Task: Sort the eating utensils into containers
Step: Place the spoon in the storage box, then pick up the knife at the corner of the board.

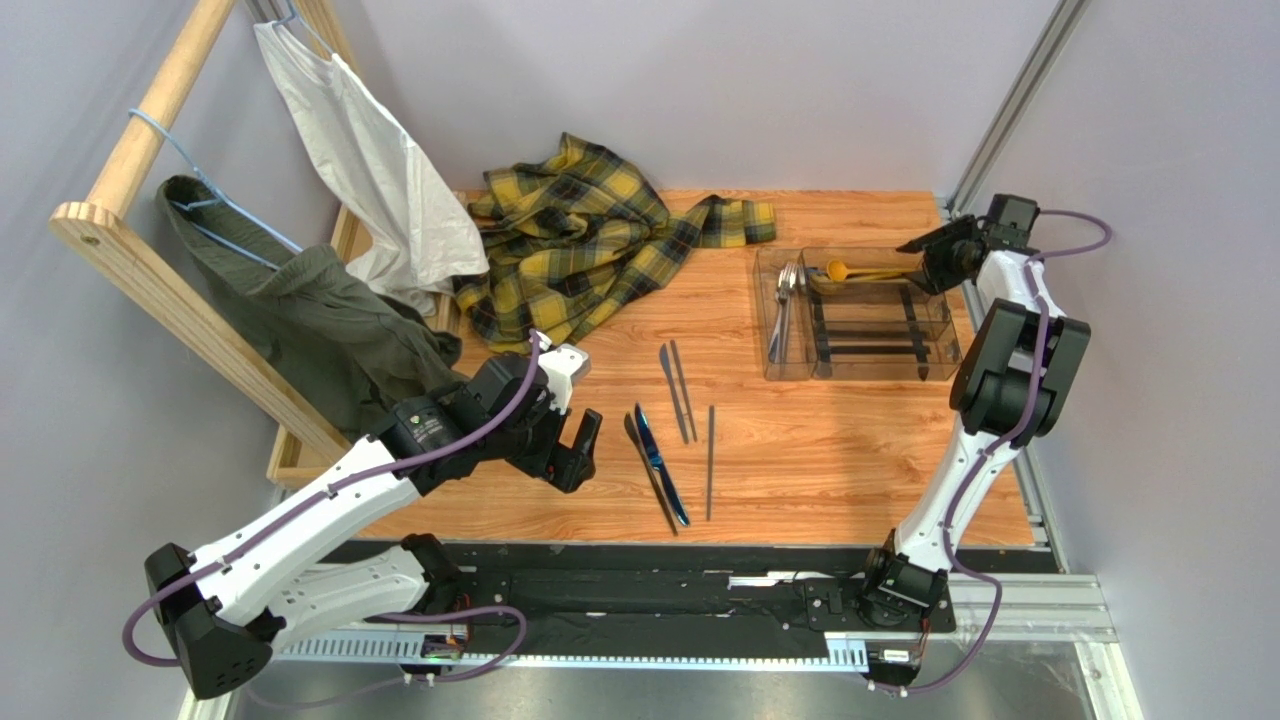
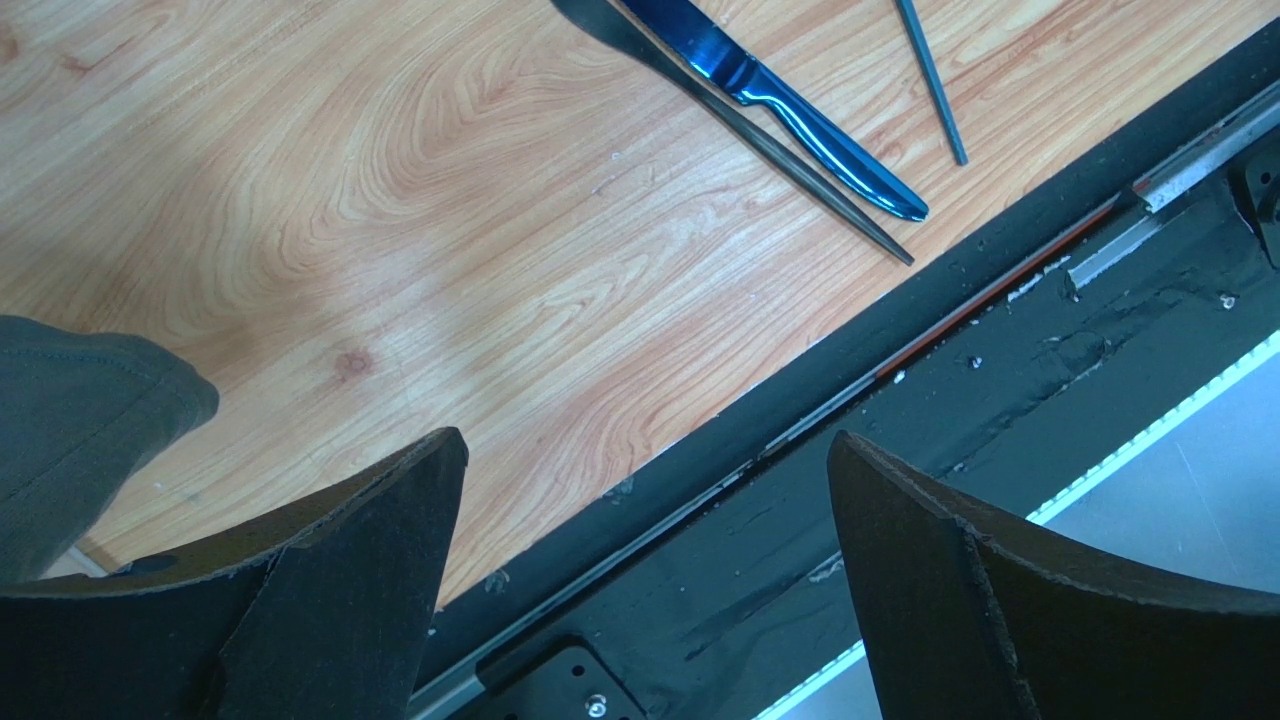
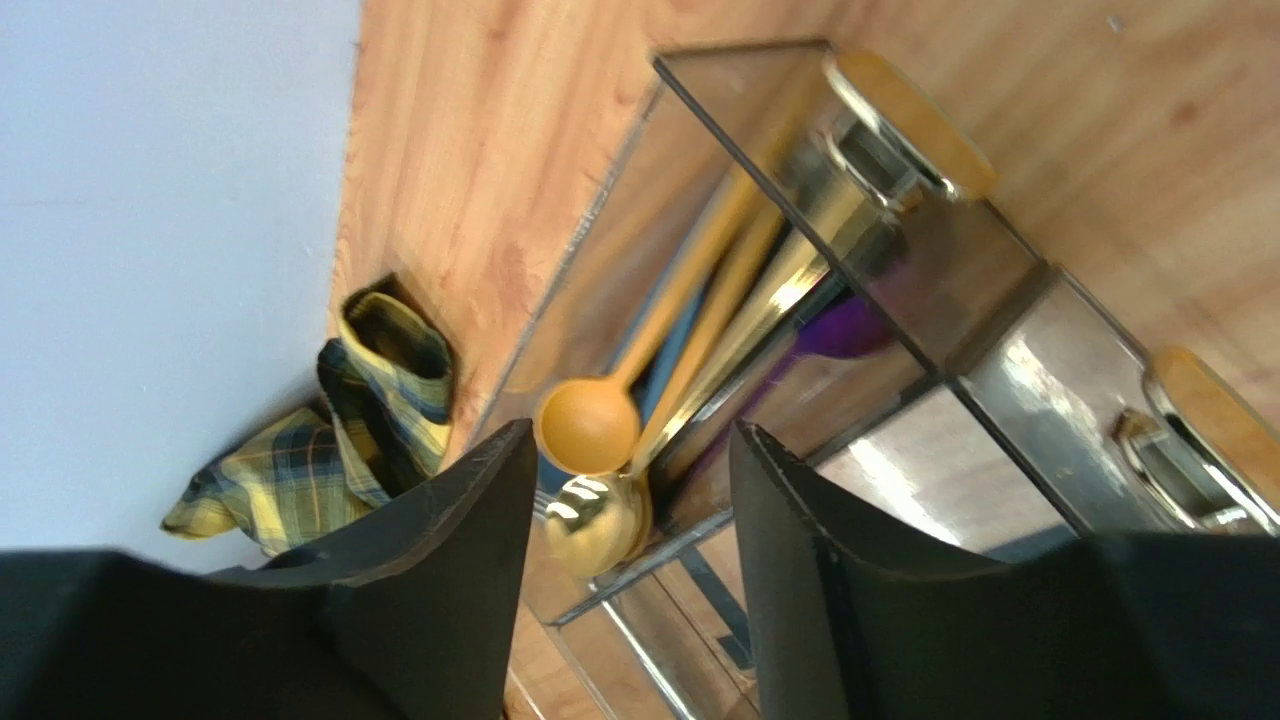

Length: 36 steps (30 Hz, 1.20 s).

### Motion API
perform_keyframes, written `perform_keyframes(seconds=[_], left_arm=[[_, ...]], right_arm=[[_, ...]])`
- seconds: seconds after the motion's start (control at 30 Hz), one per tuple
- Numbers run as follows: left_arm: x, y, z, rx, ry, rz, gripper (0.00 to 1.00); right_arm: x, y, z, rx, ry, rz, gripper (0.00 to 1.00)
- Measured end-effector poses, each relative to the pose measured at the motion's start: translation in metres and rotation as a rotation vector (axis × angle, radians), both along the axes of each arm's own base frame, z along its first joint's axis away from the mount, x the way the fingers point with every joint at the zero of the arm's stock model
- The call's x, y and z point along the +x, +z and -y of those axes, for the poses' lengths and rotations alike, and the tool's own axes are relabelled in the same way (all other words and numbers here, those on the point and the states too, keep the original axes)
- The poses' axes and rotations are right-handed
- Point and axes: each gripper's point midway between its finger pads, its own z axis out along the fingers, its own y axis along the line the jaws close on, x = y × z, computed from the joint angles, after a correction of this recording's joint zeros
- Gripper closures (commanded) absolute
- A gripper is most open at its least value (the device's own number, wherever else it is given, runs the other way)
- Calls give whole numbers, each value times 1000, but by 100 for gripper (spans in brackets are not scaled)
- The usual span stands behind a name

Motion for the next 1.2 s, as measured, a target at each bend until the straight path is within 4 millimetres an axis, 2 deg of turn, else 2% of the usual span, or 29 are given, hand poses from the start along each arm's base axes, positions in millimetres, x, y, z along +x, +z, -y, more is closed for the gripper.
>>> perform_keyframes(seconds=[0.1, 0.2, 0.47, 0.63, 0.83, 1.0, 1.2], left_arm=[[0, 0, 0, 1, 2, 1, 1], [0, 0, 0, 1, 2, 2, 1], [0, 0, 0, 2, 3, 2, 1], [1, 0, -1, 2, 4, 2, 1], [4, -4, -3, 25, 27, 1, 1], [7, -6, -5, 40, 44, 2, 1], [9, -14, -7, 77, 58, -14, 1]], right_arm=[[-10, -10, -4, 21, -16, -25, 40], [-13, 2, -5, 21, -31, -4, 39], [-17, 67, -8, 9, -59, 137, 37], [-29, 101, -25, 54, -46, 237, 37], [-56, 118, -59, 99, 18, 307, 37], [-91, 124, -86, 119, 75, 336, 37], [-134, 140, -106, 89, 132, 396, 38]])
